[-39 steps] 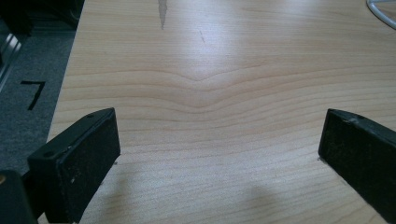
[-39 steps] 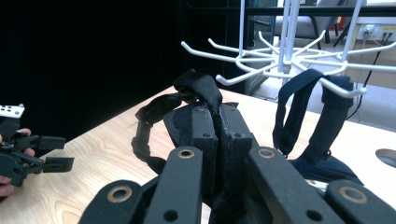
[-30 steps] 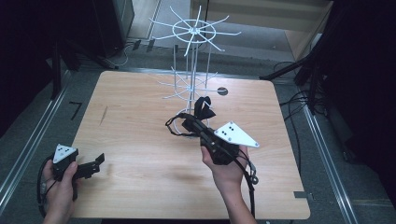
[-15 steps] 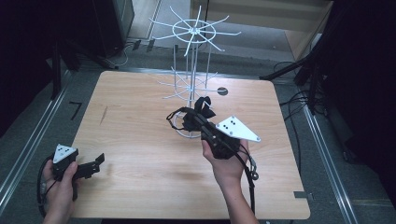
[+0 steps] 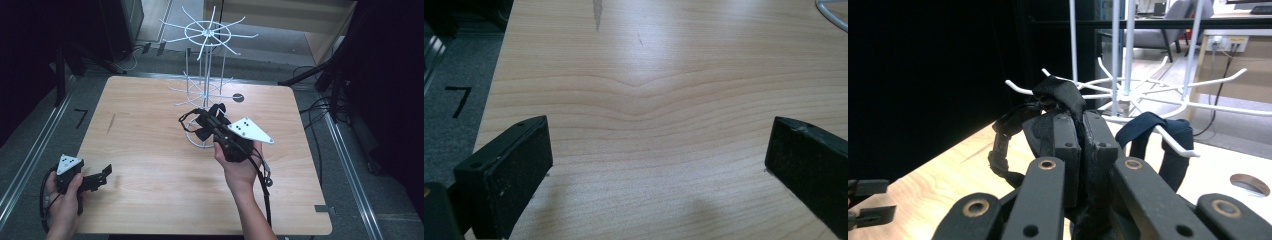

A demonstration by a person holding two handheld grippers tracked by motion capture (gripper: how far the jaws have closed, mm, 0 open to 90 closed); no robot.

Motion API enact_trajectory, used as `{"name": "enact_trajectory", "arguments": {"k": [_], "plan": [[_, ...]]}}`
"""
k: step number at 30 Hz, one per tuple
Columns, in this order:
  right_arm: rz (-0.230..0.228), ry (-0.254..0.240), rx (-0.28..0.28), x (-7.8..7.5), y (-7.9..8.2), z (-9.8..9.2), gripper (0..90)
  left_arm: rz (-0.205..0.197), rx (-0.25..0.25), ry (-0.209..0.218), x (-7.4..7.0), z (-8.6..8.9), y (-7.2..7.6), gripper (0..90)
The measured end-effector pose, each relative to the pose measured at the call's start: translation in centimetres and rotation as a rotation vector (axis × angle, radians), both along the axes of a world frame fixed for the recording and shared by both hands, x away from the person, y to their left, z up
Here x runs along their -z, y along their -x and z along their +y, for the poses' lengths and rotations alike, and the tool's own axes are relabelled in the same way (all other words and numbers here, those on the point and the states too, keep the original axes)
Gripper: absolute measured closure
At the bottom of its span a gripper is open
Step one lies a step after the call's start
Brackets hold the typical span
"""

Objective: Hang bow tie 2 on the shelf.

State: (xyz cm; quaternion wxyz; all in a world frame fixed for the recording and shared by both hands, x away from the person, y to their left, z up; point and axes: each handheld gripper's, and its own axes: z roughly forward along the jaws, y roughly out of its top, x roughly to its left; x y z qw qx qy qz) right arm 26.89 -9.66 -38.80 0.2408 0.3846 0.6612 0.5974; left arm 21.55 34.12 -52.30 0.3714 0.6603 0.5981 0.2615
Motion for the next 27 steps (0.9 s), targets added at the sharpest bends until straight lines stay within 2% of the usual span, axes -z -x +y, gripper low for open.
{"name": "enact_trajectory", "arguments": {"k": [9,12,20,27], "plan": [[0.017,0.002,0.059,0.4,-0.7,0.0,87.6,-0.002,-0.003,0.001,0.0,0.0,0.0,0.0],[0.02,0.025,0.09,0.9,-1.0,0.3,87.5,-0.001,-0.002,0.002,0.0,0.0,0.0,0.0],[0.037,0.051,0.107,2.2,-1.4,0.6,87.3,-0.001,0.0,0.002,0.0,0.0,0.0,0.0],[0.074,0.072,0.116,3.5,-2.2,0.9,86.8,-0.001,-0.002,0.0,0.0,0.0,0.0,0.0]]}}
